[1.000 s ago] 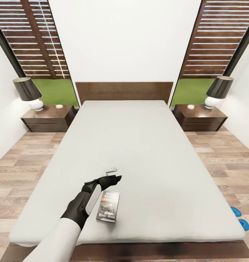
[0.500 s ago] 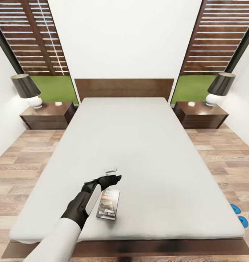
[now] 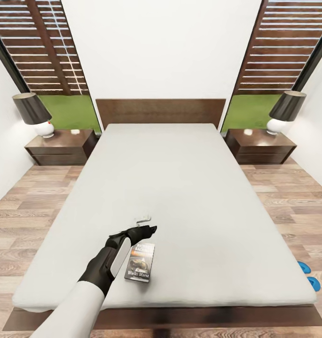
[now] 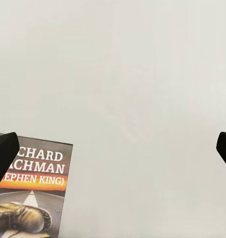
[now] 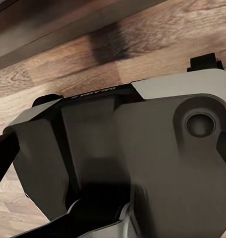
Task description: In the bedroom, move the book from the bed onto either nightstand, and place the two sandals side by side next to the bed.
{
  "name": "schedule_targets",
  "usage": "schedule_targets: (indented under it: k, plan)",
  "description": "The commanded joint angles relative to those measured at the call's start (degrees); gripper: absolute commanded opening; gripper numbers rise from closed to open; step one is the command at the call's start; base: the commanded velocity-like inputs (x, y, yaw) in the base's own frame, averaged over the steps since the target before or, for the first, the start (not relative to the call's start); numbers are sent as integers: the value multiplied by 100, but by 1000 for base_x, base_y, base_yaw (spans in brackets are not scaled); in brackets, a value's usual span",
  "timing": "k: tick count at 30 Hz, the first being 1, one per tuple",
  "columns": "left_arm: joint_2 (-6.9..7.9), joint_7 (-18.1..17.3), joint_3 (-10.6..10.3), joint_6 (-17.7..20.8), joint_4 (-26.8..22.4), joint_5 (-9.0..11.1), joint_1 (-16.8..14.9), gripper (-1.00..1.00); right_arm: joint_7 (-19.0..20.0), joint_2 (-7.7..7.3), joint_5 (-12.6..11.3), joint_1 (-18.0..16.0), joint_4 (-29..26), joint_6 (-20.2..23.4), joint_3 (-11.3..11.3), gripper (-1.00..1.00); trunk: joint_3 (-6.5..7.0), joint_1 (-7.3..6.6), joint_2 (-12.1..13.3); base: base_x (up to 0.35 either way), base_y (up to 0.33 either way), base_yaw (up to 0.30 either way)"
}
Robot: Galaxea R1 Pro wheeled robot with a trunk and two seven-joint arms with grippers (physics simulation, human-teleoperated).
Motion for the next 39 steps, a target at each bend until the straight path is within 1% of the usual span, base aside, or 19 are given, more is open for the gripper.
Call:
schedule_targets:
  k: [1, 6, 39]
  plan:
    - [-1, -2, -1, 28, -9, 16, -2, 100, 21, -4, -19, -7, 17, 9, -31, 100, -6, 1, -5, 0, 0, 0]
    - [-1, 0, 0, 28, -14, 16, -2, 100, 21, -4, -19, -7, 17, 9, -31, 100, -6, 1, -5, 0, 0, 0]
    - [-1, 0, -6, 28, -13, 16, -2, 100, 21, -4, -19, -7, 17, 9, -31, 100, -599, 726, -1329, 0, 0, 0]
